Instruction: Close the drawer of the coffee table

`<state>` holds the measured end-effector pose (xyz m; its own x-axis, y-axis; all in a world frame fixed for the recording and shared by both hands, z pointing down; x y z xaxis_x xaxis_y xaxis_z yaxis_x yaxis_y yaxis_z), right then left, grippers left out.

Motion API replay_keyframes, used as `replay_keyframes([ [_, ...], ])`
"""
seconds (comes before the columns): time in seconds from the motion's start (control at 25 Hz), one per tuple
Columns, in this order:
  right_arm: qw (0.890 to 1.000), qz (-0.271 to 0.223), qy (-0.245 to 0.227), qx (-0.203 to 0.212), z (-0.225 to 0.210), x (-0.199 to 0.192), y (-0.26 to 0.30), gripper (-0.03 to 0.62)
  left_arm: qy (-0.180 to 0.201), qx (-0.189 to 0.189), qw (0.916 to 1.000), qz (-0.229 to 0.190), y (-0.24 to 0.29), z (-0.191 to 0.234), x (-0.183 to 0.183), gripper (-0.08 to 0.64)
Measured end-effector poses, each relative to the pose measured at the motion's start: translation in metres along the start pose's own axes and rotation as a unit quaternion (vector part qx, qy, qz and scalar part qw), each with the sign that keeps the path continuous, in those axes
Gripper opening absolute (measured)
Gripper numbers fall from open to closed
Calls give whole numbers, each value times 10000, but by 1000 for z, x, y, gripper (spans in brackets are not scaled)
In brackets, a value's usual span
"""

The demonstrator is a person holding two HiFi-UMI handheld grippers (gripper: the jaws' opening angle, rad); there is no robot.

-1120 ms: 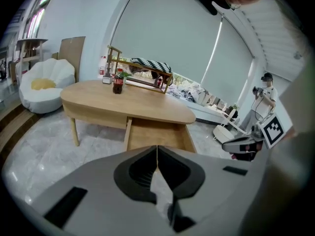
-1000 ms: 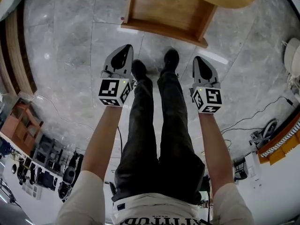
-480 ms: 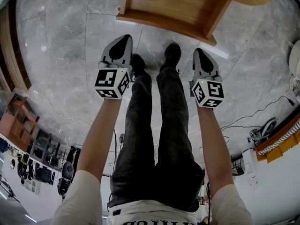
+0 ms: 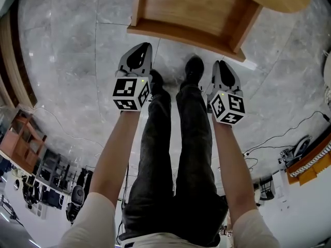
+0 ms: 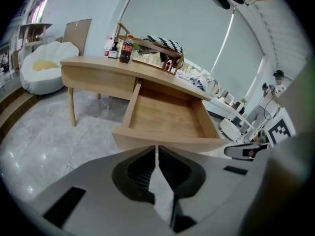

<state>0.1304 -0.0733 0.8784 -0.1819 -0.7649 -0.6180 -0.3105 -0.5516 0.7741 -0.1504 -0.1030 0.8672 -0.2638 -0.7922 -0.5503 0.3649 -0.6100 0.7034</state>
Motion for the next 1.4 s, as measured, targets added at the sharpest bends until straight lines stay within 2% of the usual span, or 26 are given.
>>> replay_keyframes([
  [0.2, 10000, 18, 43, -63, -3, -5, 11, 86, 7, -40, 9998, 169, 15, 6, -9, 28],
  [0.28, 9999, 21, 58, -124, -5, -7, 14, 92, 4, 44, 9998, 209, 19, 12, -12, 80],
  [0.64, 9992, 28, 167, -362, -8, -13, 33, 129, -8, 206, 9995, 247, 41, 23, -13, 167],
  [0.88, 9977, -136, 238, -621, -10, -9, 39, 154, 25, 178, 9998, 93, 48, 20, -7, 179],
  [1.2, 9975, -224, 141, -659, -10, -5, 36, 167, 213, 207, 9996, 21, 47, 15, -6, 179],
  [1.4, 9967, -206, 266, -745, -9, -5, 35, 172, 250, 179, 9995, 52, 46, 15, -6, 179],
])
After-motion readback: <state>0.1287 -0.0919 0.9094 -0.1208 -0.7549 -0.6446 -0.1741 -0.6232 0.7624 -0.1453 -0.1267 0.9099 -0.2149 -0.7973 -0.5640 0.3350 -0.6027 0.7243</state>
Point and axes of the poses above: the fingertips, and each gripper's own axes: y forward along the fingers, z to its left, x out of its top, the point moved 7 cm from there along -y, backward along the fingers, and after that the axes turned 13 degrees about -y, right-handed, at the moved point
